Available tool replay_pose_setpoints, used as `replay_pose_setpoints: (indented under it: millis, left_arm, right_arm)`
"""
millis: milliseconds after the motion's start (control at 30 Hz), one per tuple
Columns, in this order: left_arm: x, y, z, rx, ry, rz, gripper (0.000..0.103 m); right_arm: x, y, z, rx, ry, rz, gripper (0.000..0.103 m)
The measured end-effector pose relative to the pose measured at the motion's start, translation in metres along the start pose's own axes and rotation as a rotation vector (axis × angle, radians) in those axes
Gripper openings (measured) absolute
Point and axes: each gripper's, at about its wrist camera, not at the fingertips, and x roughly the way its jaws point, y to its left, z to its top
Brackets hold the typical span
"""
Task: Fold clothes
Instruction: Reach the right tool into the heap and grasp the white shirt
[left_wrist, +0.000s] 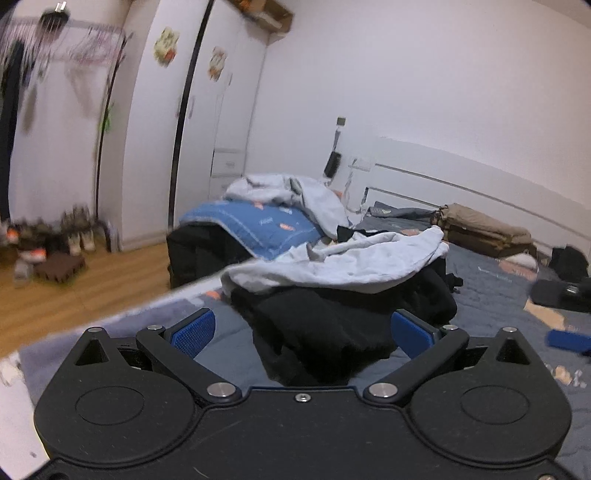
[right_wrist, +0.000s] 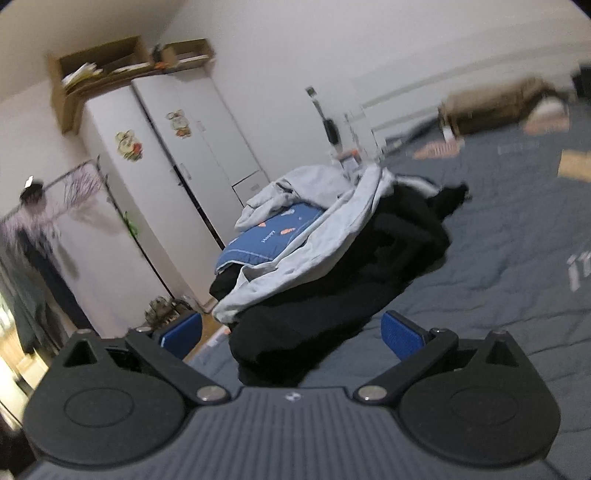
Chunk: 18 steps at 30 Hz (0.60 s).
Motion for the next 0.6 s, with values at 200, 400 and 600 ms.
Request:
replay_pose_setpoints:
  millis: [200,400,600]
  left_arm:
    - [0.017,0.014,0.004,-0.075,0.045,-0.041,0.1]
    - [0.023,0.016,0.006,-0.06,0.049,-0.073,0.102]
    - [0.029,0.031,0.012,-0.083,0.049,-0.07,0.102]
  right_arm:
    - [0.094,-0.021,0.009,0.183,0.043,-0.032,0.102]
    - [0.18,-0.032,0.014,0.318,0.079,-0.006,0.101]
    - [0.233,-0.043,0.018,0.424,0.077,-0.005,0.101]
